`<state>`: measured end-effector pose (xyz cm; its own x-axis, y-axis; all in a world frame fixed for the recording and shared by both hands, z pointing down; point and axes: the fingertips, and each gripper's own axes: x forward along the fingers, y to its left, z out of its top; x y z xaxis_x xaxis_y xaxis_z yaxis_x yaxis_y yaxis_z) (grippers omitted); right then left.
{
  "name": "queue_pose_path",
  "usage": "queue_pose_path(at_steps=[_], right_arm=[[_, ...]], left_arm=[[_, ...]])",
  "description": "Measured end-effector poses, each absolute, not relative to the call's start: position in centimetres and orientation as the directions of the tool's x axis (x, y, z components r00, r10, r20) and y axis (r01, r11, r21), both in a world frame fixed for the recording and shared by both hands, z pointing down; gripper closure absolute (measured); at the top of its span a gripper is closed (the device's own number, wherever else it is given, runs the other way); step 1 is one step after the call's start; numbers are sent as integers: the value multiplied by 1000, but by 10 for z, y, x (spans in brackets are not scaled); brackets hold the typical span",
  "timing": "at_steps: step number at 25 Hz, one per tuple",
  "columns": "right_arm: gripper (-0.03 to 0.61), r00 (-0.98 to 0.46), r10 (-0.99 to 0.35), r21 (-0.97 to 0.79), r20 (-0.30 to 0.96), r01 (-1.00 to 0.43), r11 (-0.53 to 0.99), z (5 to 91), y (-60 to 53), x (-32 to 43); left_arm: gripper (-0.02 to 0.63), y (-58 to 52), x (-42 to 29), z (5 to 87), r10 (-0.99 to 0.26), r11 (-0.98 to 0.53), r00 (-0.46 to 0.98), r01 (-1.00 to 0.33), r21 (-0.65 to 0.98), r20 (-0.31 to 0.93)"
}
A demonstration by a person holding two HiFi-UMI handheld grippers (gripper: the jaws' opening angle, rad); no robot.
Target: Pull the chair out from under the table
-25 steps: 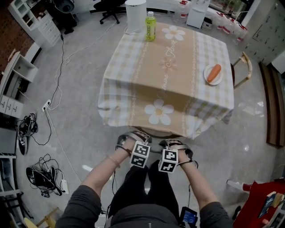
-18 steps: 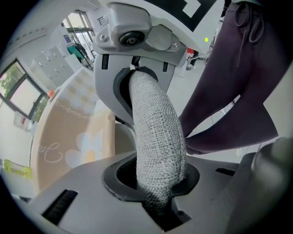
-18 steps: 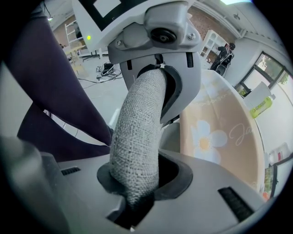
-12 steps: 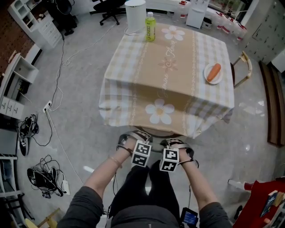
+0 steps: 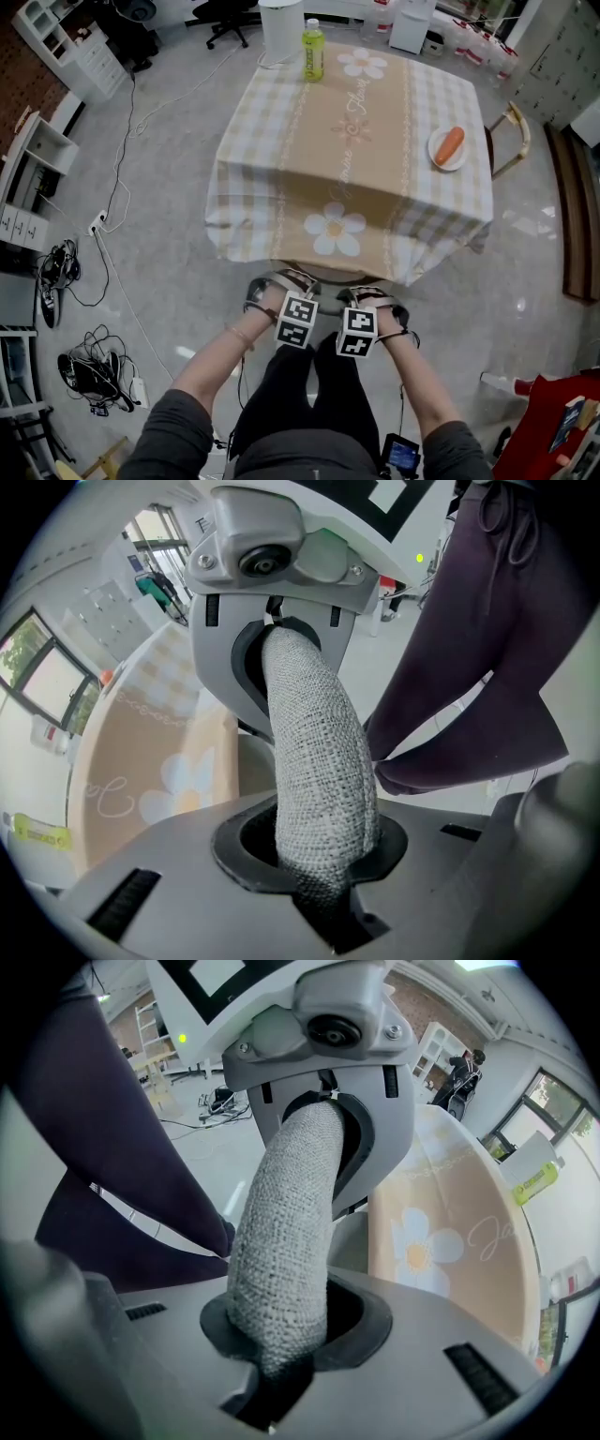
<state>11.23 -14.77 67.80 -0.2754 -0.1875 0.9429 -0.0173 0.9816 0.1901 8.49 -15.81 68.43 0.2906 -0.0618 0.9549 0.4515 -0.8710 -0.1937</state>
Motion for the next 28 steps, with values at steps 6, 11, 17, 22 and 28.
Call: queue_pose_path(at_steps=[6,11,17,22,28], right_arm=[[506,-270,-188,191,944,-16,982,678,-147,112],[507,-268,-193,195,944,-18,981,679,-144,112],[507,-265,-191,193,945,-19,981,680,-141,111],[506,-266,-191,192,945,-20,981,680,-139,111],[507,-262,-189,192,946,-17,981,680,-137,111]], left_arm=[[525,-158,85,684,-63,-871,290,452,-195,955],[525,-154,84,685,-60,-870,288,454,-191,956],[525,-151,83,686,-57,-869,284,458,-187,957],[525,-149,83,686,-55,-870,283,457,-185,958],[525,-147,83,687,-57,-870,281,456,-185,958]])
